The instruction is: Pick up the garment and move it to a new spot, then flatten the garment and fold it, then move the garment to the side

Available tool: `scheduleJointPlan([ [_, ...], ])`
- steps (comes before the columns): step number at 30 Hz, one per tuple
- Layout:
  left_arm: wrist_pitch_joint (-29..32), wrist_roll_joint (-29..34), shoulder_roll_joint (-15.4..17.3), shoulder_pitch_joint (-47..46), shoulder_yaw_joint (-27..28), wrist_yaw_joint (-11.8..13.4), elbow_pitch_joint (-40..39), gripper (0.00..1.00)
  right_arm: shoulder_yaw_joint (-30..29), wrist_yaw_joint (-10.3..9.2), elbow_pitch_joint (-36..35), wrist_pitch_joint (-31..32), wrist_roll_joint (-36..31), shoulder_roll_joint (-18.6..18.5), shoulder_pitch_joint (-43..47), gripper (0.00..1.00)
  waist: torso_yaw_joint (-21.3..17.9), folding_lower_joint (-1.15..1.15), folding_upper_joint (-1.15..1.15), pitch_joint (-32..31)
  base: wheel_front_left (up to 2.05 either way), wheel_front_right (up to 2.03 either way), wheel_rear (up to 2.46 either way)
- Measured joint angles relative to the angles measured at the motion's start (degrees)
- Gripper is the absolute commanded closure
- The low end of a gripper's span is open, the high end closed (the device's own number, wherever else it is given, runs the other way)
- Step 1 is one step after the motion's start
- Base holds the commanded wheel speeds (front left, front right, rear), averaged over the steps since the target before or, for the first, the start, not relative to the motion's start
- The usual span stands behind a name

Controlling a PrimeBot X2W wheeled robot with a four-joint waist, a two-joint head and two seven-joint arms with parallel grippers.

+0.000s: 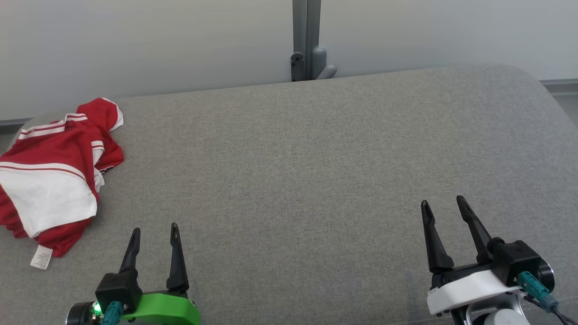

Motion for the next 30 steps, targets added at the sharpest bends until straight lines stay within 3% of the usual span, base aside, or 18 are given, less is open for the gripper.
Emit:
scheduleJointPlan([
  [9,-0.82,2.27,0.02,0.37,-0.2,0.27,0.35,0.0,0.69,0.0,-0.11,-0.99,-3.53,-0.04,0.51,0.0,-0.02,0.0,0.0,-0.5,0.0,0.0,0.0],
  [30,-0.83,1.83,0.03,0.74,0.1,0.26,1.2,0.0,0.64,0.01,0.65,-1.03,-2.97,-0.07,0.66,0.0,0.0,0.0,0.0,-1.22,0.0,0.0,0.0],
])
